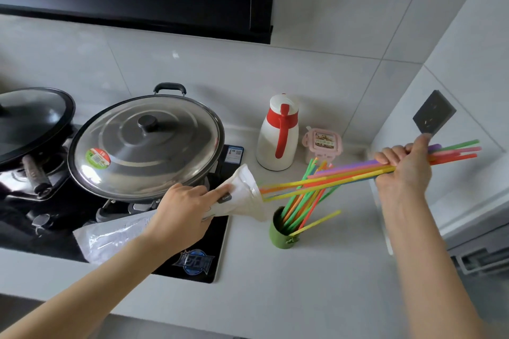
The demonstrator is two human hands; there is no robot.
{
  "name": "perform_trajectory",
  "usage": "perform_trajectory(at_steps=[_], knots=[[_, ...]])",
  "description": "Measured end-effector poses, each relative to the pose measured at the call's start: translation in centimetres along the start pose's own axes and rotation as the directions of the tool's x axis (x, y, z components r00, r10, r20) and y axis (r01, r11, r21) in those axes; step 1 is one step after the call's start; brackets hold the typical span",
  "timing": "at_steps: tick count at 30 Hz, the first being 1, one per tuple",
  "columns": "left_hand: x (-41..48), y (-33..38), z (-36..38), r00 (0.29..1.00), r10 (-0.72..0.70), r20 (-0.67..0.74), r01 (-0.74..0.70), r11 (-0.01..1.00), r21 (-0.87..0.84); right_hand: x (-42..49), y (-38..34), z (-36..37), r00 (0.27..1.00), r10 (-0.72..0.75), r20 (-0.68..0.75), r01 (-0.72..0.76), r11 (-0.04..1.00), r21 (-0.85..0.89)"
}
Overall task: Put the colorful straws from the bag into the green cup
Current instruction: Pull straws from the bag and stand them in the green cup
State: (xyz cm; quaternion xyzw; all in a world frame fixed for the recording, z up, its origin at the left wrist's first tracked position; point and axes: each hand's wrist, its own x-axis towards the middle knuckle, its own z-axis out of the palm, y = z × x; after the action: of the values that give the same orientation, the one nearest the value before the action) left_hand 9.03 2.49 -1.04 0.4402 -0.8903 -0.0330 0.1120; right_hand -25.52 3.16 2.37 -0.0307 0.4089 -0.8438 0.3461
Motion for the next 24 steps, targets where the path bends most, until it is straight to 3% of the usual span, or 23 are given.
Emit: perform_trajectory(at_steps=[12, 16, 24], knots=[[0.0, -0.7, 0.9, 0.997, -0.063, 0.038, 0.062, 0.997, 0.038, 2.6, -2.9, -0.7, 0.999, -0.041, -0.004, 0.041, 0.999, 0.025], [0.1, -1.2, 0.9, 0.996, -0.082, 0.026, 0.081, 0.996, 0.044, 2.6, -4.4, -0.4, 0.993, -0.115, 0.002, 0.115, 0.993, -0.029], [0.6, -1.6, 0.5, 0.995, -0.101, 0.021, 0.099, 0.993, 0.064, -0.6, 0.5, 1.8, 0.932, -0.198, 0.305, 0.260, 0.949, -0.178]])
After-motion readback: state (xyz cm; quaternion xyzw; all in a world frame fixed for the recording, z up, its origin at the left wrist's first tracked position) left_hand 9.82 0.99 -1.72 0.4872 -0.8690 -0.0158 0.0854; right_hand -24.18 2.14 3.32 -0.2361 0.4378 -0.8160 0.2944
